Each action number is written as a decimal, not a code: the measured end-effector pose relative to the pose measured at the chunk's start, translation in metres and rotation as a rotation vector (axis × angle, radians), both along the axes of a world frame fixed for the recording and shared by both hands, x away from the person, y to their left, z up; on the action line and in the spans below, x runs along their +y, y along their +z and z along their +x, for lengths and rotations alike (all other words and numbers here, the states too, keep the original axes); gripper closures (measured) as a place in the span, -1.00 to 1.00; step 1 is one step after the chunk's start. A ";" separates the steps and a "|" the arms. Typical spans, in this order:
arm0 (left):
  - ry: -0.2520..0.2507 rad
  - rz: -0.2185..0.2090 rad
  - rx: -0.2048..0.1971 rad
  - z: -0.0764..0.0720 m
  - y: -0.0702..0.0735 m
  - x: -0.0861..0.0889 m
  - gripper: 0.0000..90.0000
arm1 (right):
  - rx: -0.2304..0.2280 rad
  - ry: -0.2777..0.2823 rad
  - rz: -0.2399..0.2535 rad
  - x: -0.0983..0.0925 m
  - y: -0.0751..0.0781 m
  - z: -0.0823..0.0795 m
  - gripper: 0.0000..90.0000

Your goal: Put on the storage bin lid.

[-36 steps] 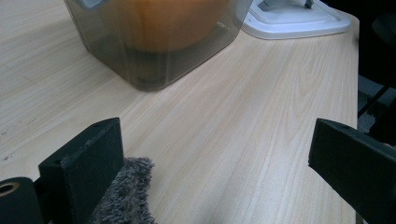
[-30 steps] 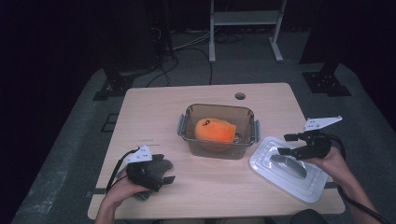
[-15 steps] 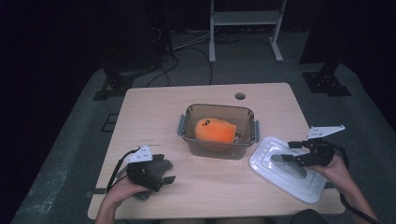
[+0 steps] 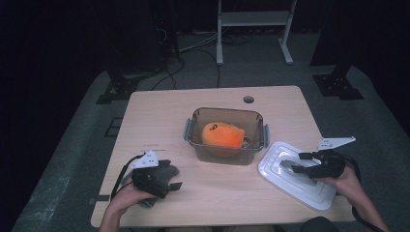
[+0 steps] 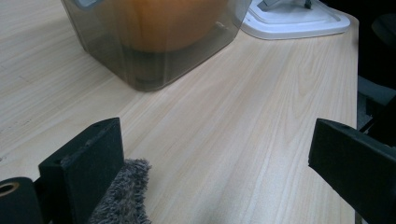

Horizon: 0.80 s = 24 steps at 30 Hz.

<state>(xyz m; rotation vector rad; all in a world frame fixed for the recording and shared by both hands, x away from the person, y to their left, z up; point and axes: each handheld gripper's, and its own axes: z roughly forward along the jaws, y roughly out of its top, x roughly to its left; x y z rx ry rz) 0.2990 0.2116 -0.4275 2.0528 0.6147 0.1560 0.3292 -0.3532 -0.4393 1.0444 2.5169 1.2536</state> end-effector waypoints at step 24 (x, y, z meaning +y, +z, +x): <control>0.001 0.000 0.003 0.000 0.000 0.000 -0.94 | -0.022 0.022 -0.036 0.002 -0.013 -0.006 0.41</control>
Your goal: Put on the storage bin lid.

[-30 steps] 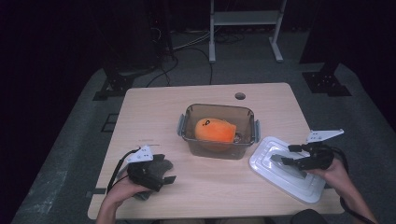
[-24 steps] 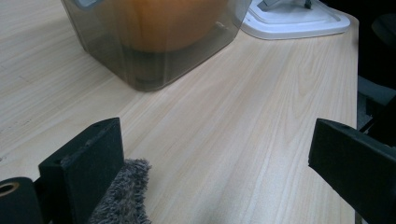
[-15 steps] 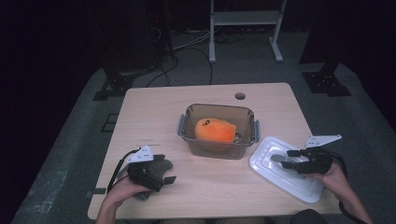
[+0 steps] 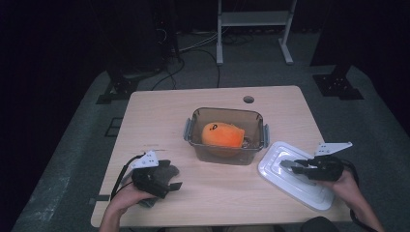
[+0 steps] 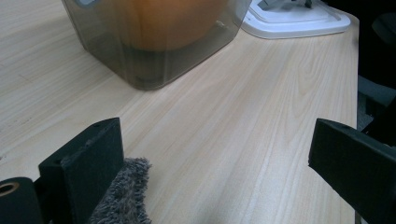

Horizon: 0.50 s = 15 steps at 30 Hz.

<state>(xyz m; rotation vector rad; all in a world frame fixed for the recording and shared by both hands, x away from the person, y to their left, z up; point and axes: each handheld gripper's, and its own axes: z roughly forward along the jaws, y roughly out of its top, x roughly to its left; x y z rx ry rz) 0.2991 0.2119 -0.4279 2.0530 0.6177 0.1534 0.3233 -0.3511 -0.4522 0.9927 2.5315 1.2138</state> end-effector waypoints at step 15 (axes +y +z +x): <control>0.000 0.001 0.001 0.000 0.000 0.000 -0.94 | 0.010 0.014 -0.016 0.000 0.004 -0.001 0.46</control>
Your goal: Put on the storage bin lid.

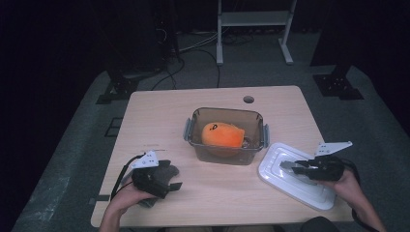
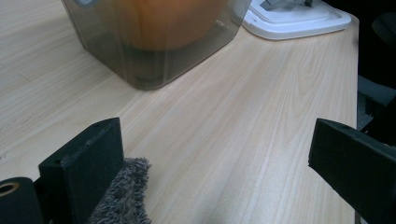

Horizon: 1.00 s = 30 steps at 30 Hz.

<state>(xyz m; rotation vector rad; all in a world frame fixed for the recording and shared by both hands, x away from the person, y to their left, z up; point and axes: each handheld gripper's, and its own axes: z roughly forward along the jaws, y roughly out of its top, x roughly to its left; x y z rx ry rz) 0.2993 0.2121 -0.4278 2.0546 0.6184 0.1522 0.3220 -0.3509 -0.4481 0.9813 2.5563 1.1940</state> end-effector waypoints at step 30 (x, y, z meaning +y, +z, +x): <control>-0.001 -0.002 0.004 -0.001 -0.001 0.000 -0.94 | -0.054 0.003 -0.006 -0.014 0.043 -0.012 0.46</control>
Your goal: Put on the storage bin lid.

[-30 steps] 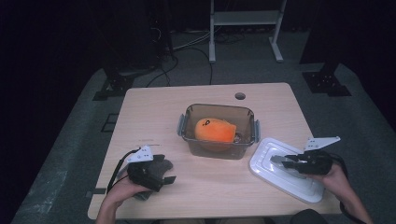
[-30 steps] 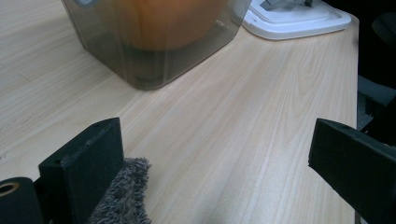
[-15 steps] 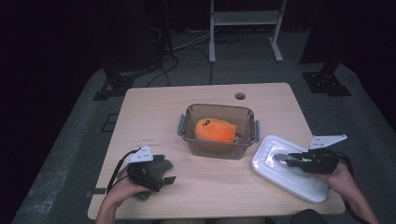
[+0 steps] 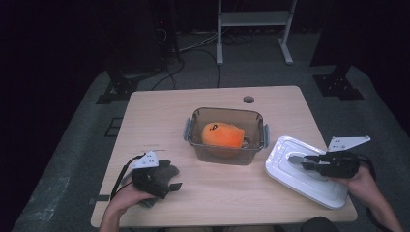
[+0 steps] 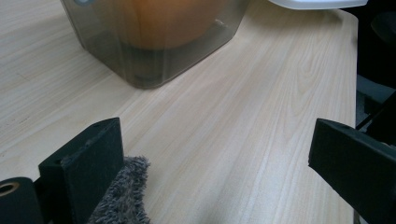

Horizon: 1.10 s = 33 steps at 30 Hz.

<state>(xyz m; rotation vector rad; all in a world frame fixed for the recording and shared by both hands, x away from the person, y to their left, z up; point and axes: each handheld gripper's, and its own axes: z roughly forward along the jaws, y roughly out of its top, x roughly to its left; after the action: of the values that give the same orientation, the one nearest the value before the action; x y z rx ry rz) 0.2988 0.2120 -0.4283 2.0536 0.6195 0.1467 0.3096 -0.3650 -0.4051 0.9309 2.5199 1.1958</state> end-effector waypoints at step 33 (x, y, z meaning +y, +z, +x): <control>0.000 0.005 -0.002 0.000 0.000 0.001 -0.94 | -0.077 0.034 0.008 -0.011 0.068 -0.009 0.46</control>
<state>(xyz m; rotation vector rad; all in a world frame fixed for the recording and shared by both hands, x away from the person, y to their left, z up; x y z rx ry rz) 0.2990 0.2127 -0.4286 2.0579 0.6182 0.1501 0.3004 -0.3756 -0.3375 0.8311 2.4821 1.2278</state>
